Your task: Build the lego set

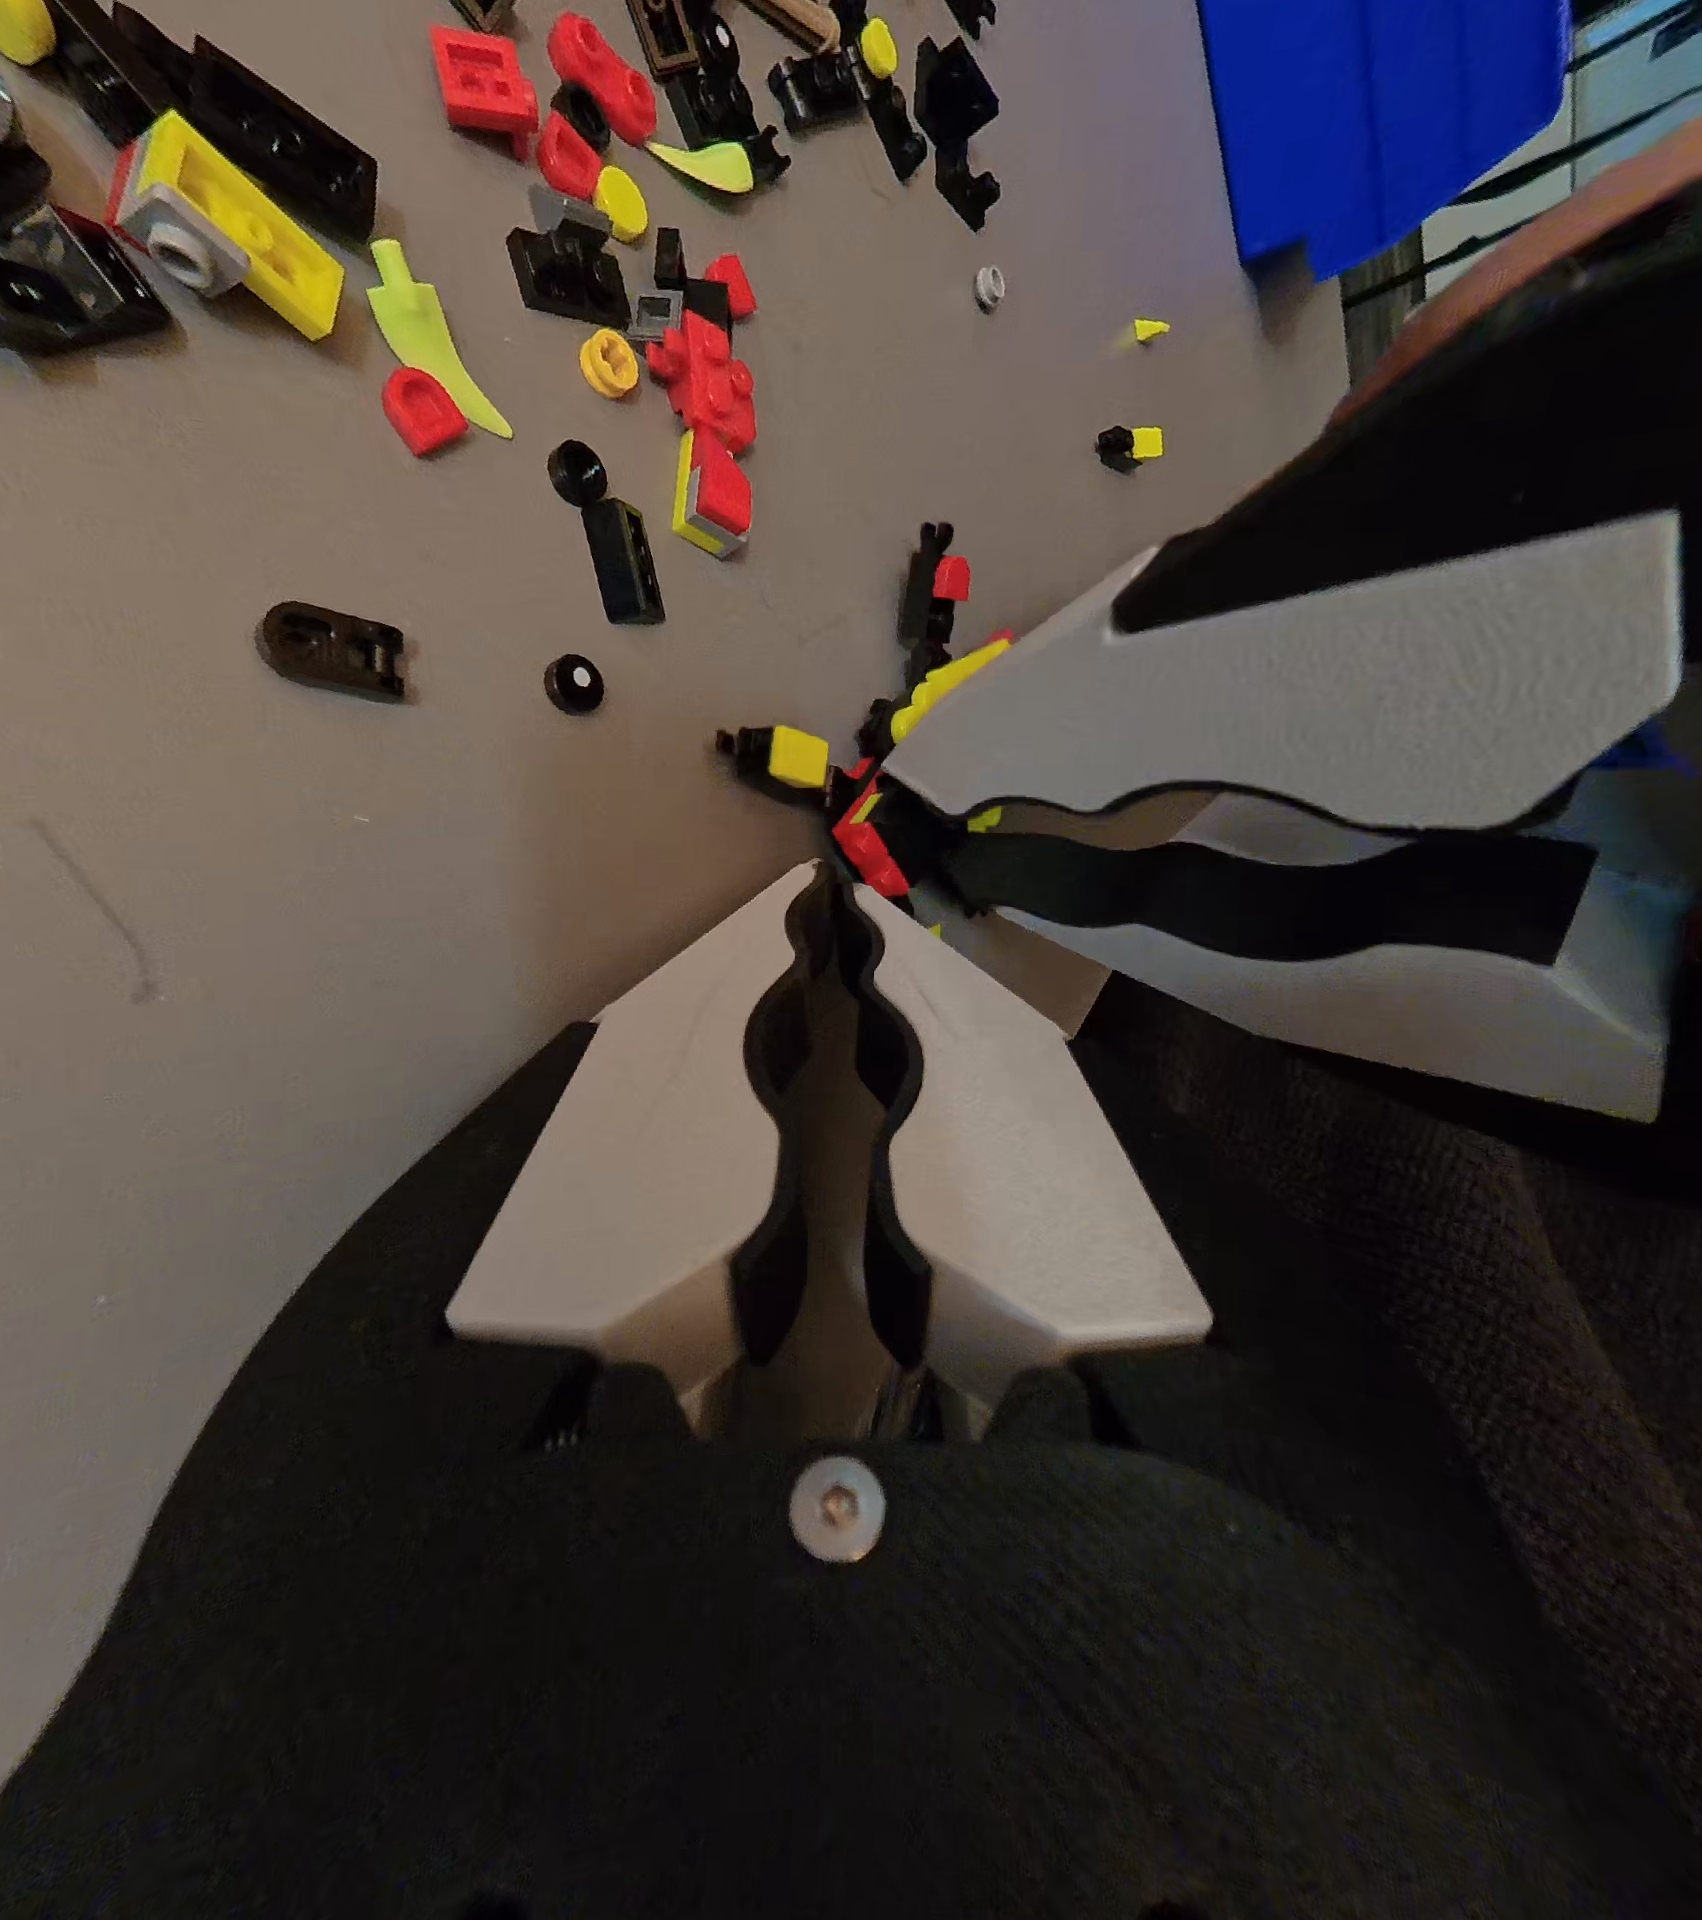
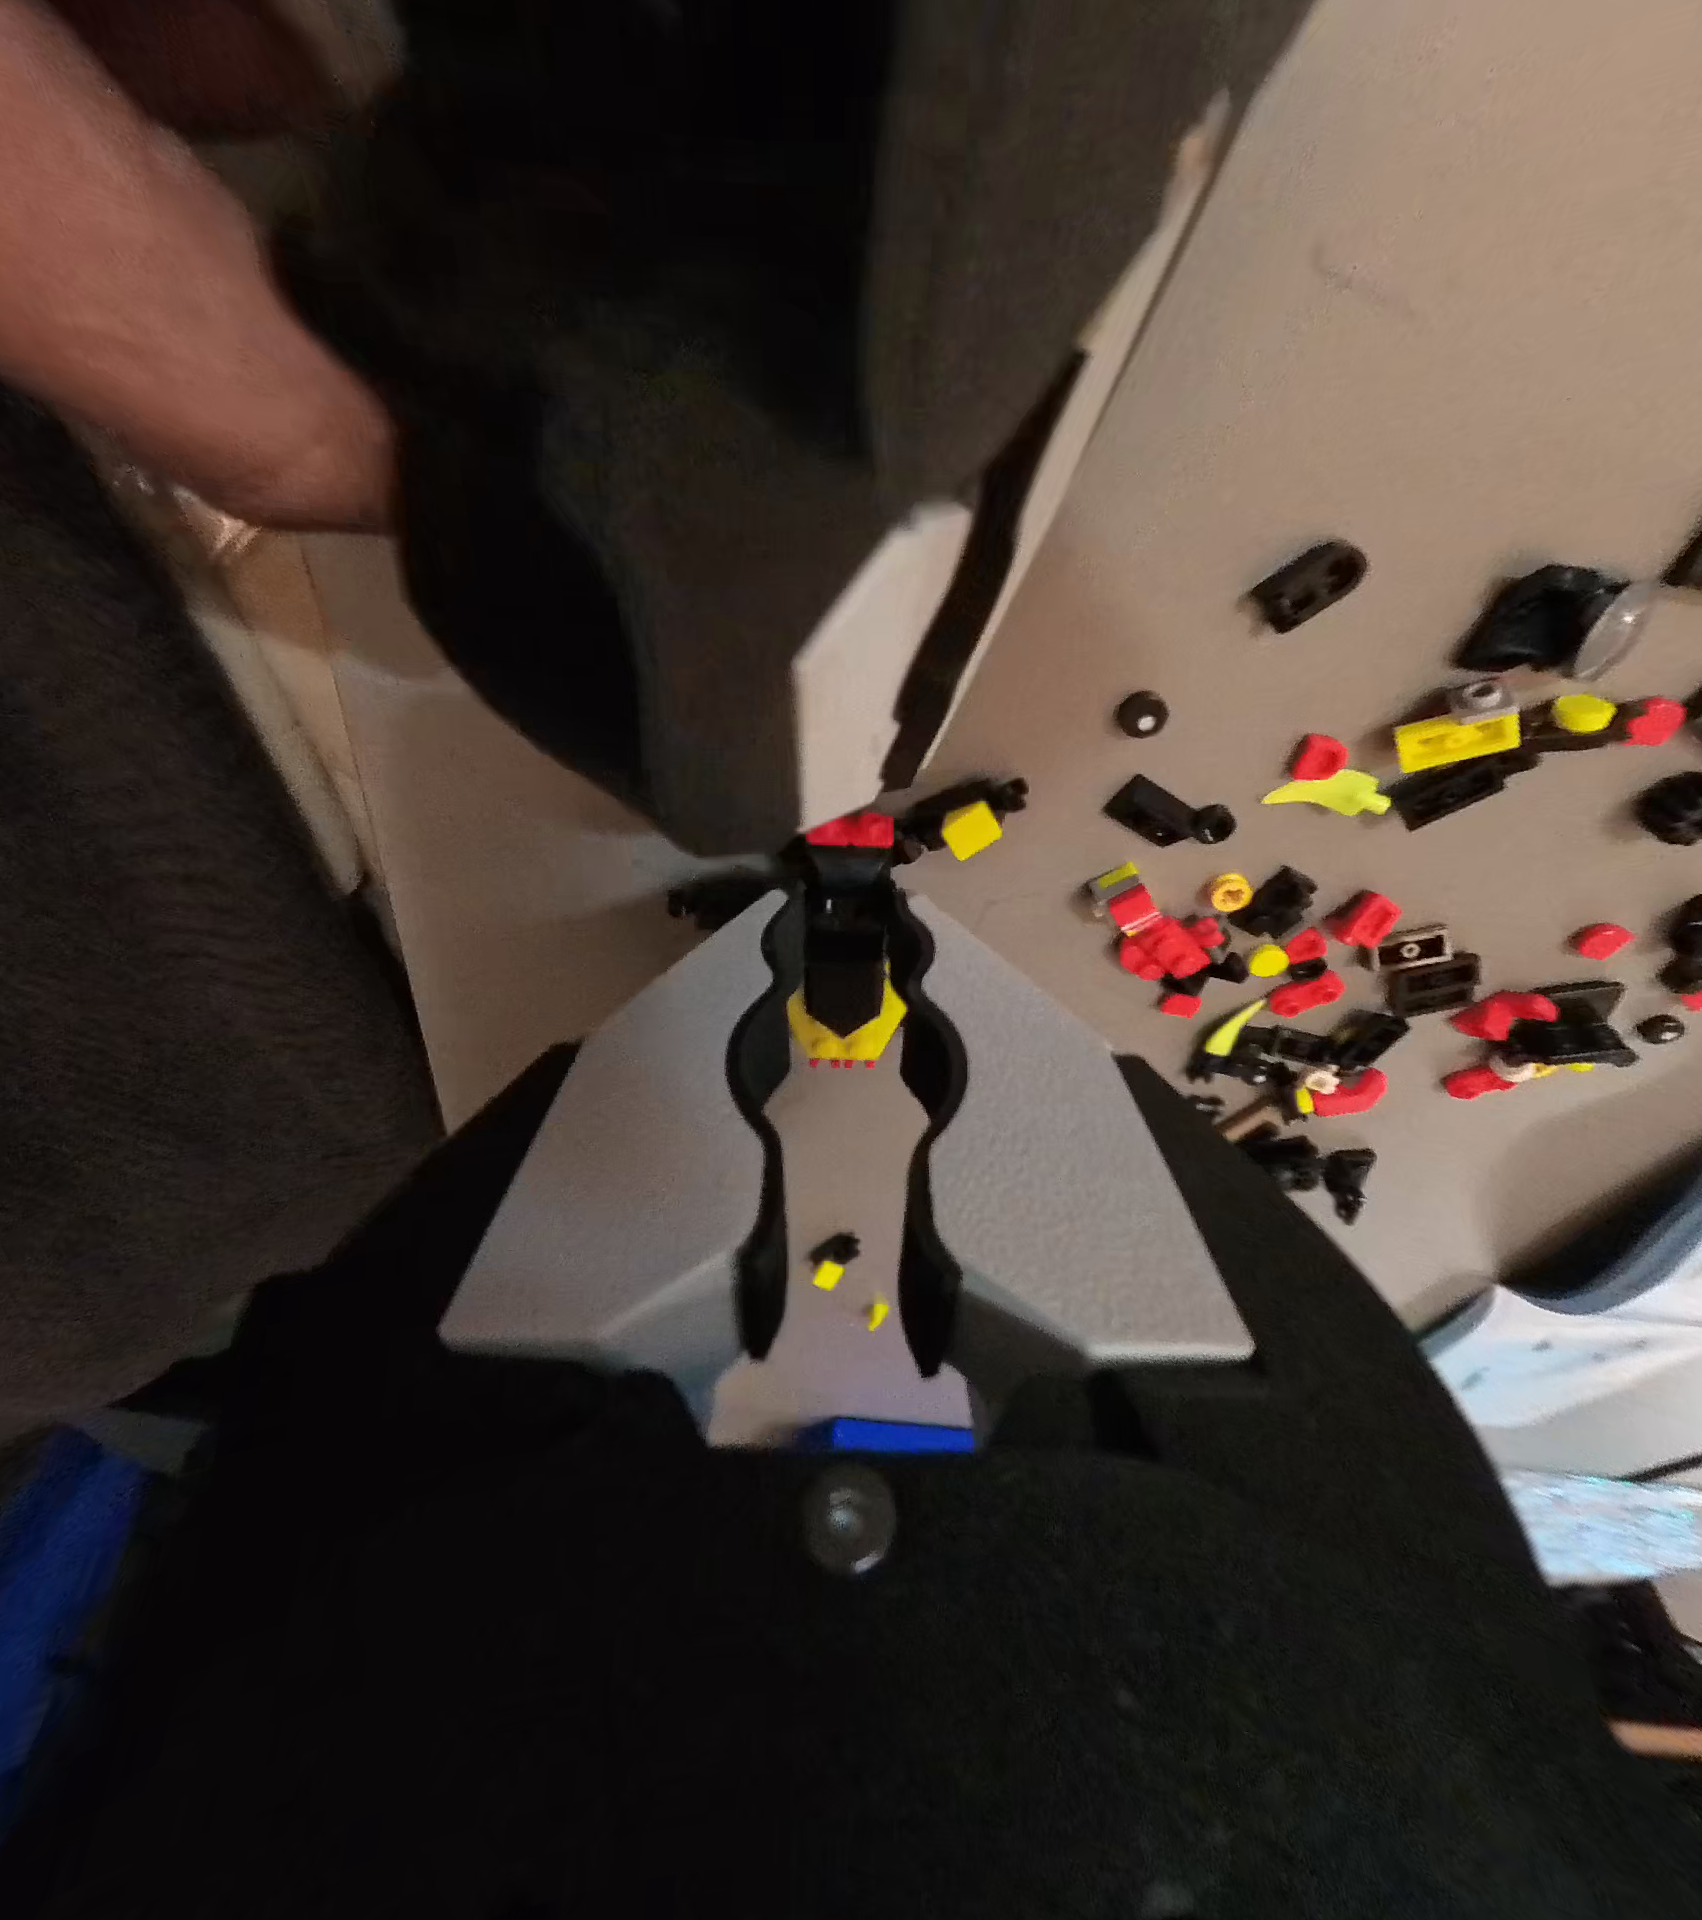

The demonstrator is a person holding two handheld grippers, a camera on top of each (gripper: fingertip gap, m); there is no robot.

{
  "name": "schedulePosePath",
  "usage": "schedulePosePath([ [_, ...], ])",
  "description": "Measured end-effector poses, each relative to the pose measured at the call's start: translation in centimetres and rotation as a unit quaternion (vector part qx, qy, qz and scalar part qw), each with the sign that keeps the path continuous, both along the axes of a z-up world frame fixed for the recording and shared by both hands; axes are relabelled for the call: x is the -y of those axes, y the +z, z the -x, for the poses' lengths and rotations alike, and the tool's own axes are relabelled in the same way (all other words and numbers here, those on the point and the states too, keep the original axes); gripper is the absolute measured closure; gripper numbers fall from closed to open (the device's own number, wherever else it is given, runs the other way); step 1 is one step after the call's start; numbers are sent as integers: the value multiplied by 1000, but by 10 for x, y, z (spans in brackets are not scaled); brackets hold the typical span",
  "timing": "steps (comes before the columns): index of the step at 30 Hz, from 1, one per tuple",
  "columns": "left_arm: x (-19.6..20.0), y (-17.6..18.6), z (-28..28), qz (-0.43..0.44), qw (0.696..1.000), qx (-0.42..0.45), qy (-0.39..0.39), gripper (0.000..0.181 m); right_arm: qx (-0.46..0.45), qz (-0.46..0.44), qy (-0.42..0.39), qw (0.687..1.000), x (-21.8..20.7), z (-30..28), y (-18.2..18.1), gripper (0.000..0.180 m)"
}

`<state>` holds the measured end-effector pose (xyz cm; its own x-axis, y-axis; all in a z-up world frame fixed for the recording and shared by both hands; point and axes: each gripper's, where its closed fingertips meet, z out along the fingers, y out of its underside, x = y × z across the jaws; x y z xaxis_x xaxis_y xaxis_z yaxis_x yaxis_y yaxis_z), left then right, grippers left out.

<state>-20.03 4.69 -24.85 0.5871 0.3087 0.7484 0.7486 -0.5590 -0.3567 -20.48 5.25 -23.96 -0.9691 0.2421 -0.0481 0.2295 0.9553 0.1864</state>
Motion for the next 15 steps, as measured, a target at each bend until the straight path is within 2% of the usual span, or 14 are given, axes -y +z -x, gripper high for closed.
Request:
schedulePosePath([
  [15, 1, 0, 1, 3, 1000, 0, 1, 181, -37, 39, -53, 997, 0, 0, -1, 166],
])
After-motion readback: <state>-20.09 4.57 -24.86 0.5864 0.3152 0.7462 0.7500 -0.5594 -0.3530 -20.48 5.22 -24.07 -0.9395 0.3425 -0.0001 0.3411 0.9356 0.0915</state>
